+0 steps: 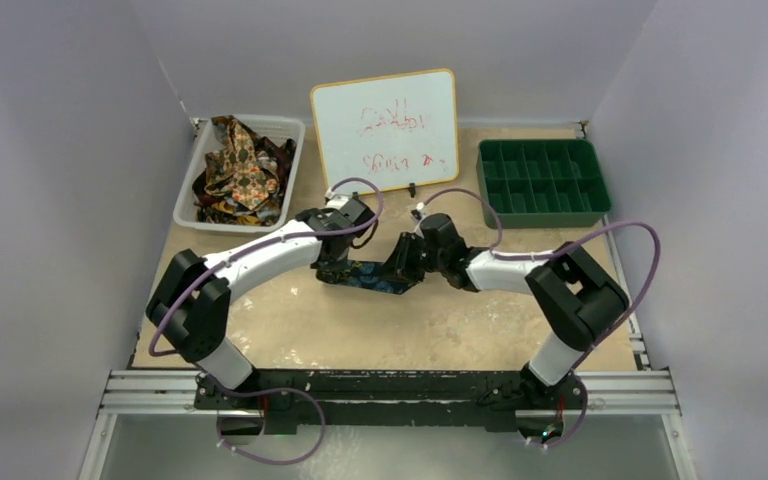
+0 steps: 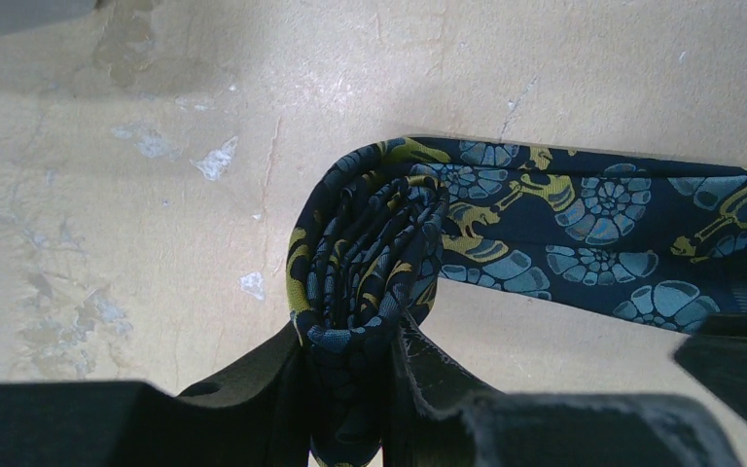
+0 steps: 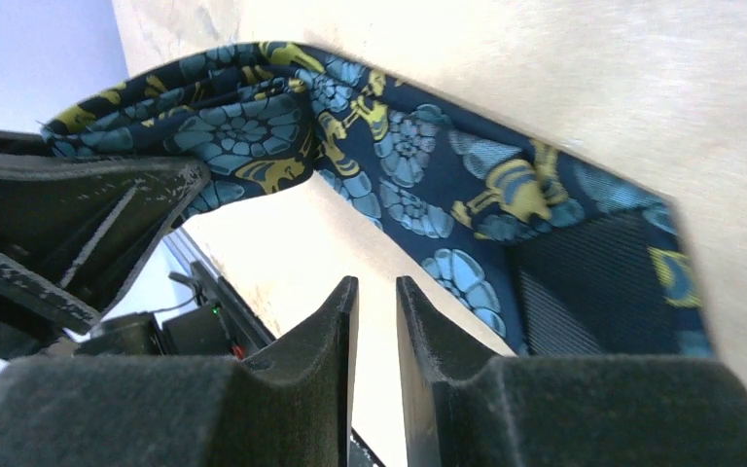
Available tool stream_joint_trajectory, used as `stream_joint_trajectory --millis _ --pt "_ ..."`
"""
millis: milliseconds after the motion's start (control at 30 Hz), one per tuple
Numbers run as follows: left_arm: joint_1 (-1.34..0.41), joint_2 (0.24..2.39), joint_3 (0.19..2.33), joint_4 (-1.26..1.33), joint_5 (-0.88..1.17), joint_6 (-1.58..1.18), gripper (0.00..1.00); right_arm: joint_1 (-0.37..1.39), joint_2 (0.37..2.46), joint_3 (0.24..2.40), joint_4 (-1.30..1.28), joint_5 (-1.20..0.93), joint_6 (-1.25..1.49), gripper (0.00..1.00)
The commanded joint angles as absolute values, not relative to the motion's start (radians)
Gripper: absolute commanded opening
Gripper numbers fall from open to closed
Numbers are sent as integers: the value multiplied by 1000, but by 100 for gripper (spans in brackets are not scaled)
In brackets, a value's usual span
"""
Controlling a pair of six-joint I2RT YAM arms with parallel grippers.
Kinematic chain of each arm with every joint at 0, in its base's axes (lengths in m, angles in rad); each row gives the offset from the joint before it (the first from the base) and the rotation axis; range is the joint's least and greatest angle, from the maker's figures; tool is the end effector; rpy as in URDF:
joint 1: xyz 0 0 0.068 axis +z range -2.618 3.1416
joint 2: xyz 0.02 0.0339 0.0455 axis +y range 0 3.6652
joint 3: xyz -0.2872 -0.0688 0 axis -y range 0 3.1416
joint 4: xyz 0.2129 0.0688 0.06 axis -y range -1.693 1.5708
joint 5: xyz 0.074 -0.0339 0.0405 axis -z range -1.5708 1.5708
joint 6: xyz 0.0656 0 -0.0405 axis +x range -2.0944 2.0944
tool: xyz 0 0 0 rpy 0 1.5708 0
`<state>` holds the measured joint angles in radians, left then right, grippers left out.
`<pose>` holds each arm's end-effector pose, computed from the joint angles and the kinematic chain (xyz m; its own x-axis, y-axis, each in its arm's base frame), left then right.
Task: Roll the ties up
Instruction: Roll the tie at the center of the board.
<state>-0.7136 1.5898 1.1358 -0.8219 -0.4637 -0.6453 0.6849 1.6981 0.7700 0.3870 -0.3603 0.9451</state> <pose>0.2321 -0.1622 0.2343 -0.8709 0.0425 -0.4896 -0.0459 0.9849 0.1671 0.2550 0.2381 0.1942 -0.9032 0.2417 -0.3548 -0.1604 0.5766 0.8011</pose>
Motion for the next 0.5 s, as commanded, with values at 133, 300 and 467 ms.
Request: stream_joint_trajectory --millis 133,300,467 --pt "-817 1700 1254 -930 -645 -751 15 583 1495 628 330 -239 968 26" --pt "-884 1806 1351 -980 -663 -775 21 549 1433 564 328 -243 969 28" --pt "-920 1909 1446 -998 -625 -771 49 530 1412 542 325 -257 956 29"
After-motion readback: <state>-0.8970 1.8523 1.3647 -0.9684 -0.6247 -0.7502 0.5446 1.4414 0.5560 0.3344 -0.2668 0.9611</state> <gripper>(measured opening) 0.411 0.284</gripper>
